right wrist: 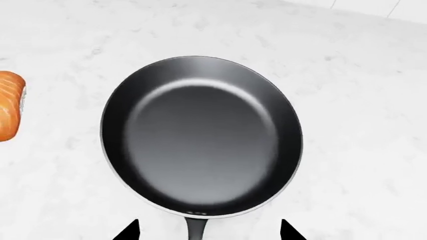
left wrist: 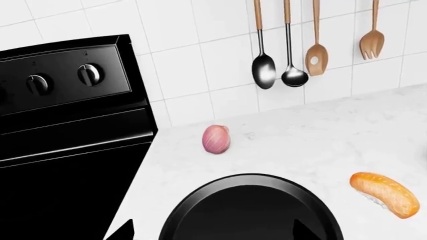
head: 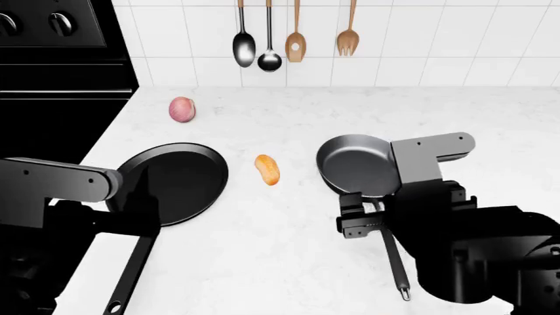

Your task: Place both pans onto different burners. Then place the onion and the sushi on different pans.

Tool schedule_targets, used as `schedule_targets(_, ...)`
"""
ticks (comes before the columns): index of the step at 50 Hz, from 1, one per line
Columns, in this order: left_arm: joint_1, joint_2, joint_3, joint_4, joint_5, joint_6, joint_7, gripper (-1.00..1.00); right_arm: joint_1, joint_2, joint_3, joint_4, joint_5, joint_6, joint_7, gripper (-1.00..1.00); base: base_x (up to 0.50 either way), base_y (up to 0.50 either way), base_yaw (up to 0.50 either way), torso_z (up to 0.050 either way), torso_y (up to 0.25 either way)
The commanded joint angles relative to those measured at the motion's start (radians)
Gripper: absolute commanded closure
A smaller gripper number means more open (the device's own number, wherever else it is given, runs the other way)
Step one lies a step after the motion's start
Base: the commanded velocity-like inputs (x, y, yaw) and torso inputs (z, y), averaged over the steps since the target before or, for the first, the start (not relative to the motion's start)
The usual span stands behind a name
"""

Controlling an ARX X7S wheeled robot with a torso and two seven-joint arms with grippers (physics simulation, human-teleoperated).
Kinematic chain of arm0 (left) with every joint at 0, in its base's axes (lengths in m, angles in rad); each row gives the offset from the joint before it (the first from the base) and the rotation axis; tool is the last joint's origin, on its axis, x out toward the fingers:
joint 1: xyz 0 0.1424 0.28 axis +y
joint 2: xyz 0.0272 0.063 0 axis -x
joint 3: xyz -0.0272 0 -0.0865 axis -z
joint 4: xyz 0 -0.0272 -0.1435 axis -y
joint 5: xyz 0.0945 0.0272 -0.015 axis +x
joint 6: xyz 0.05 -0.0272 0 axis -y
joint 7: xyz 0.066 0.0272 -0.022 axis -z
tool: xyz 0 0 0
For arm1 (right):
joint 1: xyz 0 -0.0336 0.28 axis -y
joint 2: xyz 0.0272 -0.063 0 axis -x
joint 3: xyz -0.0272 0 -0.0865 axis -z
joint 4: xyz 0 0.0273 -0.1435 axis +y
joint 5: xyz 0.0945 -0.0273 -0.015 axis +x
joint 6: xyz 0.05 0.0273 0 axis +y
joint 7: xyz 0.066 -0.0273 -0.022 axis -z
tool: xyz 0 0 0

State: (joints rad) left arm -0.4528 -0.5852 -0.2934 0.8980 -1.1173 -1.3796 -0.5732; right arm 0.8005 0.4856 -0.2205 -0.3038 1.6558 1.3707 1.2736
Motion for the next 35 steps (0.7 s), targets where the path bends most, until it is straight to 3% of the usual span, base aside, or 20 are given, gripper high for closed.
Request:
schedule_targets(1, 0.031, -0.012, 0.000, 0.010, 0.003, 0.037, 0.006, -1.00, -0.035, -0.012, -0.016, 0.002, -0.049, -0.035, -0.044, -1.00, 0.00, 0.00, 0.00, 0.000, 0.000)
schedule_targets(20, 0.000, -0.023, 0.005, -0.005, -0.055, 0.024, -0.037, -1.00, -0.086, -0.021, -0.061, 0.017, -0.151, -0.084, -0.150, -1.00, 0.00, 0.00, 0.00, 0.000, 0.000)
schedule_targets(35, 0.042, -0.032, 0.034, -0.003, -0.006, 0.076, -0.016, -1.00, -0.123, -0.001, -0.071, 0.036, -0.200, -0.124, -0.207, -1.00, 0.00, 0.00, 0.00, 0.000, 0.000)
